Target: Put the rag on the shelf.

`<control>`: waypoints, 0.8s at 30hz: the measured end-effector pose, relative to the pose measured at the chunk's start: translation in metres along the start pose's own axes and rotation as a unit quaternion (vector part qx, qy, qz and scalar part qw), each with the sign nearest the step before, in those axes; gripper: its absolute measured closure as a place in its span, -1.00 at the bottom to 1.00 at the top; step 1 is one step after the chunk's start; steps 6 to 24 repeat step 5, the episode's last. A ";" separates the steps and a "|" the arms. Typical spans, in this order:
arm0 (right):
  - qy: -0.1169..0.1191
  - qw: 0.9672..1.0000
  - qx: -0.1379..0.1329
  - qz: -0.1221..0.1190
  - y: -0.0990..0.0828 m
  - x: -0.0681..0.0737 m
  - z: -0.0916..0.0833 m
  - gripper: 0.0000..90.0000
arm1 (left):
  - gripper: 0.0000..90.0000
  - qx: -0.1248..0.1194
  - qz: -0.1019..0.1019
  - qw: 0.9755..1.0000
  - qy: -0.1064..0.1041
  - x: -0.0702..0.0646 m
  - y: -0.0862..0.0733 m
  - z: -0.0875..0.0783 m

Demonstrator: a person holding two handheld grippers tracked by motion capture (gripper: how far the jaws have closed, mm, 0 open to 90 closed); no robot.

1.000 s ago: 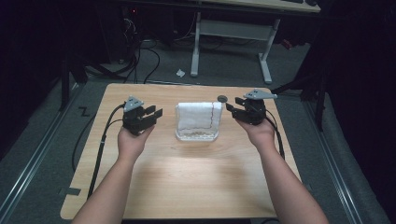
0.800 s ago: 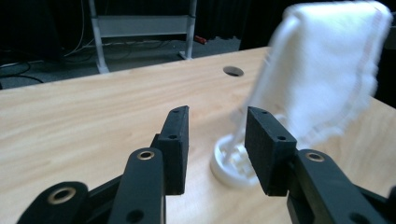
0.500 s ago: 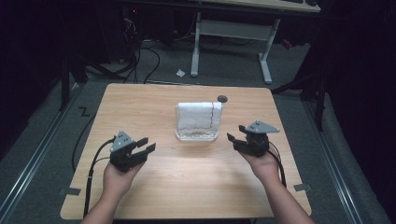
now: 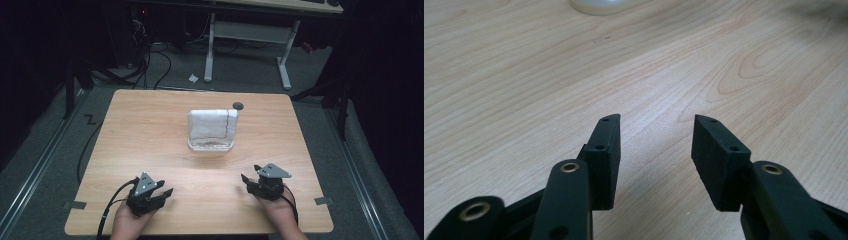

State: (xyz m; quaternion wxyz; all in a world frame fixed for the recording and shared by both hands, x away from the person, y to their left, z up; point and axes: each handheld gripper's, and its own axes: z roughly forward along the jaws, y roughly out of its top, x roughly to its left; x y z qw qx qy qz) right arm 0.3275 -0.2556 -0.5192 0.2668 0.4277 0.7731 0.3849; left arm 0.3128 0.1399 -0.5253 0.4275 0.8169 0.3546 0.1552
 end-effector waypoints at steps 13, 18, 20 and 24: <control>0.006 1.000 0.005 0.007 -0.003 -0.001 0.002 -0.14 | 0.21 -0.005 -0.004 1.000 -0.003 0.001 0.000 -0.001; 0.006 1.000 0.005 0.007 -0.003 -0.001 0.002 -0.14 | 0.21 -0.005 -0.004 1.000 -0.003 0.001 0.000 -0.001; 0.006 1.000 0.005 0.007 -0.003 -0.001 0.002 -0.14 | 0.21 -0.005 -0.004 1.000 -0.003 0.001 0.000 -0.001; 0.006 1.000 0.005 0.007 -0.003 -0.001 0.002 -0.14 | 0.21 -0.005 -0.004 1.000 -0.003 0.001 0.000 -0.001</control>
